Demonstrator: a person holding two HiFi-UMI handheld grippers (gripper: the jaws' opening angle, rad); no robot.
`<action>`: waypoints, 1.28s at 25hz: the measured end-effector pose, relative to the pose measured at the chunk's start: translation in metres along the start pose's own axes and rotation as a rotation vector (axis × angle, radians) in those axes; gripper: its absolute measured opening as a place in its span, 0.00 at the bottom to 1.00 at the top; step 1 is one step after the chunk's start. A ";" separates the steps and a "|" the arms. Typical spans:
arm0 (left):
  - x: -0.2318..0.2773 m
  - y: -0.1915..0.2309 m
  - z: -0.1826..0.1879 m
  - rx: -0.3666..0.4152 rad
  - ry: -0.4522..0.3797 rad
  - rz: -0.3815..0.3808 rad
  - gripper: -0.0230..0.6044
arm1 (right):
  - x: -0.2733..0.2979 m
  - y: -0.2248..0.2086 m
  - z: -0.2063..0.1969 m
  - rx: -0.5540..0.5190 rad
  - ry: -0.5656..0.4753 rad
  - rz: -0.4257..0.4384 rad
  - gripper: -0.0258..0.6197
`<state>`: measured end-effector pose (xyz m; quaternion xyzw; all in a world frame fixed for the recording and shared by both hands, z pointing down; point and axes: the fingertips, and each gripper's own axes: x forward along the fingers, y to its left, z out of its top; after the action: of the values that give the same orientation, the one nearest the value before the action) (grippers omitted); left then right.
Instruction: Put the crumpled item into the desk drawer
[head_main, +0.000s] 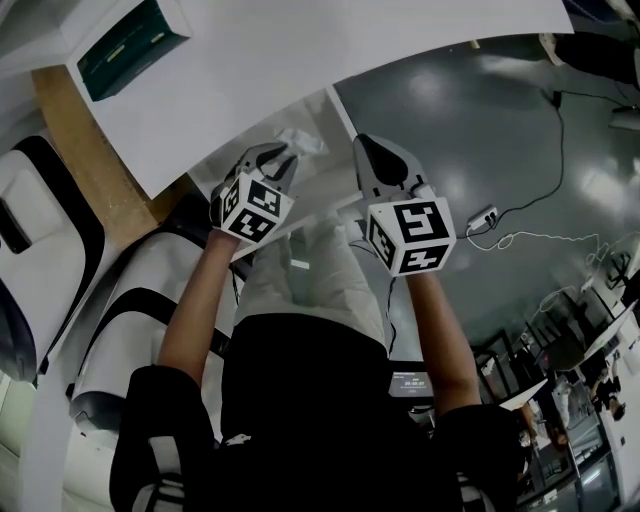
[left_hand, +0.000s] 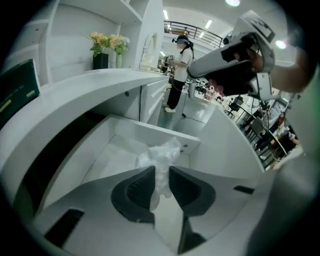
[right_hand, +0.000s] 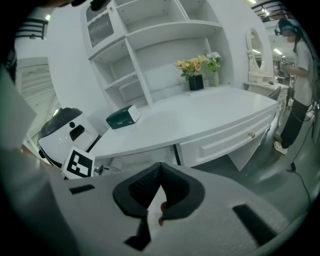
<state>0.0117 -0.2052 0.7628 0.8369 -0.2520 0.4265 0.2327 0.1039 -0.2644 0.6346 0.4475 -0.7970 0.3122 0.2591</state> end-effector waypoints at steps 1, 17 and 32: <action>0.005 0.001 -0.002 0.009 0.009 0.002 0.16 | 0.002 -0.001 -0.002 0.000 0.003 0.000 0.03; 0.054 0.011 -0.024 0.020 0.074 -0.013 0.16 | 0.013 -0.004 -0.033 0.015 0.053 0.034 0.03; 0.069 0.020 -0.035 0.002 0.089 0.002 0.17 | 0.020 0.003 -0.040 0.016 0.073 0.062 0.03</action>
<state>0.0136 -0.2149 0.8423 0.8171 -0.2420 0.4637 0.2425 0.0975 -0.2450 0.6743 0.4128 -0.7980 0.3427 0.2747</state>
